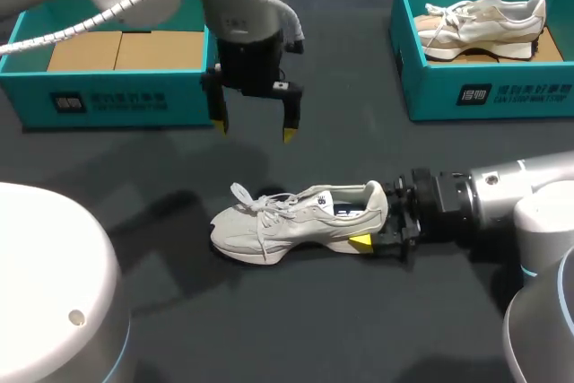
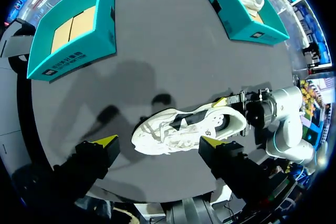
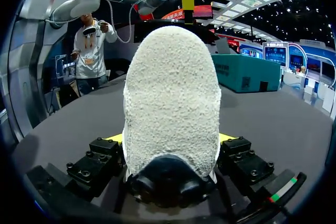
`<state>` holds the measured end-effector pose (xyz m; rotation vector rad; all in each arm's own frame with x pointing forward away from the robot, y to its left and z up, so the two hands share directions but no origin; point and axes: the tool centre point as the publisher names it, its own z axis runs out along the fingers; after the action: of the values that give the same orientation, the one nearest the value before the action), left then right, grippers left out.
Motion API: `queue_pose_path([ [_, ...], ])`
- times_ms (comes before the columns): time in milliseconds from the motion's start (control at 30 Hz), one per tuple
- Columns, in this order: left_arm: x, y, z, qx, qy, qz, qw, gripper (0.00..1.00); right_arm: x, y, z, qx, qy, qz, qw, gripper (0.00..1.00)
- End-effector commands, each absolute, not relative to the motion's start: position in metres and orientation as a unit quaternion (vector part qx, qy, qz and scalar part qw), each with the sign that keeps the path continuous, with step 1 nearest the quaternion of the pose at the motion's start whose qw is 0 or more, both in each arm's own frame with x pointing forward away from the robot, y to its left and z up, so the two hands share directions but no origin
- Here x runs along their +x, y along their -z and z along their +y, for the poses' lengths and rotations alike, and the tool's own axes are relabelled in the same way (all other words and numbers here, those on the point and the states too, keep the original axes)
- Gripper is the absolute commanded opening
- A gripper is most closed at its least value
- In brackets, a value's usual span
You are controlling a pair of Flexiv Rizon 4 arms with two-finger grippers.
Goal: Take the shoe out of the shoebox, open the shoe tongue, remove and reinsert the insole, then place the shoe into the shoebox
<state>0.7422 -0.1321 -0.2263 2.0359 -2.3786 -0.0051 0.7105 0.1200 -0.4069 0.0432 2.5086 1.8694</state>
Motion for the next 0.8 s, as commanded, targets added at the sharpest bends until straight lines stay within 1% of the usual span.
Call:
queue_pose_path([
  [33, 0.73, 0.242, -0.169, 0.666, 0.018, -0.746, -0.017, 1.0, 0.71, 0.406, 0.12, 0.014, -0.596, 0.803, 0.007, 0.0],
  [200, 0.719, 0.251, -0.191, 0.697, 0.041, -0.716, 0.009, 1.0, 0.71, 0.406, 0.12, 0.014, -0.596, 0.803, 0.007, 0.0],
  [633, 0.718, 0.252, -0.194, 0.702, 0.036, -0.711, 0.004, 1.0, 0.71, 0.406, 0.12, 0.014, -0.596, 0.803, 0.007, 0.0],
  [733, 0.709, 0.265, -0.202, 0.703, 0.046, -0.71, -0.009, 1.0, 0.71, 0.406, 0.12, 0.014, -0.596, 0.803, 0.007, 0.0],
  [800, 0.709, 0.272, -0.209, 0.706, 0.066, -0.705, 0.0, 1.0, 0.71, 0.406, 0.12, 0.014, -0.596, 0.803, 0.007, 0.0],
])
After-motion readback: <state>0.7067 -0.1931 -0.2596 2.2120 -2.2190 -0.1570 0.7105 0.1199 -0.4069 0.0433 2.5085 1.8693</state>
